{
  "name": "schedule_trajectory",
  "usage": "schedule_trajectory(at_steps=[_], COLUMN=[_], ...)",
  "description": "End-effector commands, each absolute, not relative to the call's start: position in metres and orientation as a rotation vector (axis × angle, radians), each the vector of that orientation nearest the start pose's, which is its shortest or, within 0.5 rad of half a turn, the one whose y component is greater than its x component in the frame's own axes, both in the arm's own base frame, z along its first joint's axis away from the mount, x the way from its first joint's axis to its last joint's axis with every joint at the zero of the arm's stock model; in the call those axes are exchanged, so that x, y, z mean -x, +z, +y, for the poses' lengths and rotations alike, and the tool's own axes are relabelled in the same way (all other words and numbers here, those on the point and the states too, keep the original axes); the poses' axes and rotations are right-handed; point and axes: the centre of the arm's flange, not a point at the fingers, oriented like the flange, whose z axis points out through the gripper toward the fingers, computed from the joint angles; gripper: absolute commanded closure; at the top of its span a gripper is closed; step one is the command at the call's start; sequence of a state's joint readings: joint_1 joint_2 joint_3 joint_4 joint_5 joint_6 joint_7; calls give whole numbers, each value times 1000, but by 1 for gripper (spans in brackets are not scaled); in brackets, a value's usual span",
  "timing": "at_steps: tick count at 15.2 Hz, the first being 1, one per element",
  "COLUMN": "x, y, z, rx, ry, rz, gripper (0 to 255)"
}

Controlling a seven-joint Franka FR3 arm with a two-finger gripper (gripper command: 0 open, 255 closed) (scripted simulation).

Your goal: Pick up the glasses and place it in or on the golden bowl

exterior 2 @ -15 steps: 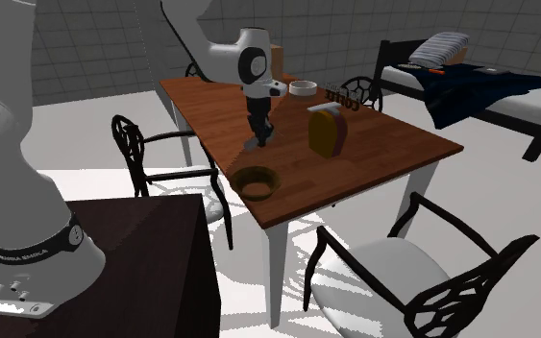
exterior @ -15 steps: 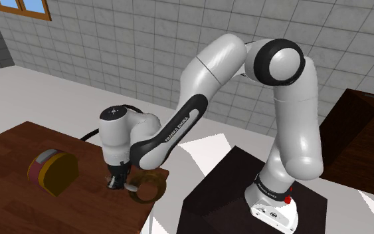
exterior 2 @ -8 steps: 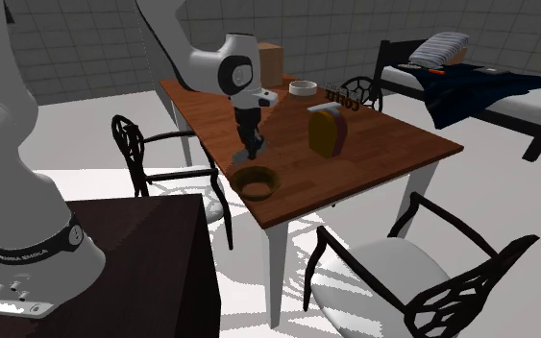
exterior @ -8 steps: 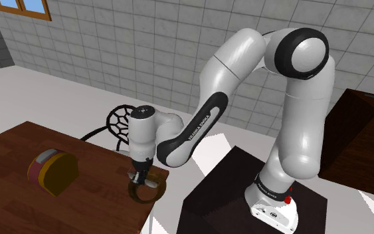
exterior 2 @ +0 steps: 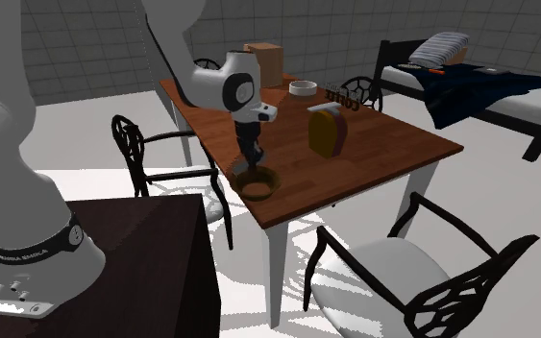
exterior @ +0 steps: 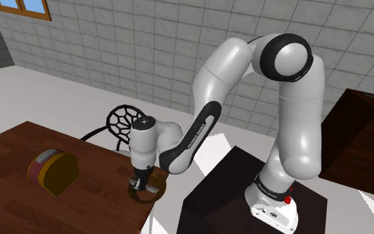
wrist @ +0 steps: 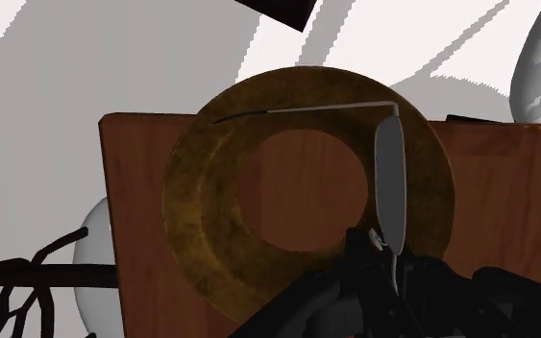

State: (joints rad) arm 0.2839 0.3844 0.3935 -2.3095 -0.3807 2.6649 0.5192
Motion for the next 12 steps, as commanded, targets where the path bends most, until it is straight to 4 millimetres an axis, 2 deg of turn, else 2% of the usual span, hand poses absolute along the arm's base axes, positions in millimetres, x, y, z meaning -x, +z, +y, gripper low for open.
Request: schedule_trajectory(at_steps=[1,3,10,11,12], x=[-397,-397,-397,-397,-397], y=[179,171,171,171,171], z=[342,342,342,342,342], rx=[3068,3068,3068,3068,3068], ry=[-57,-57,-57,-57,-57], rz=[-734,-734,-734,-734,-734], gripper=[255,255,255,0,0])
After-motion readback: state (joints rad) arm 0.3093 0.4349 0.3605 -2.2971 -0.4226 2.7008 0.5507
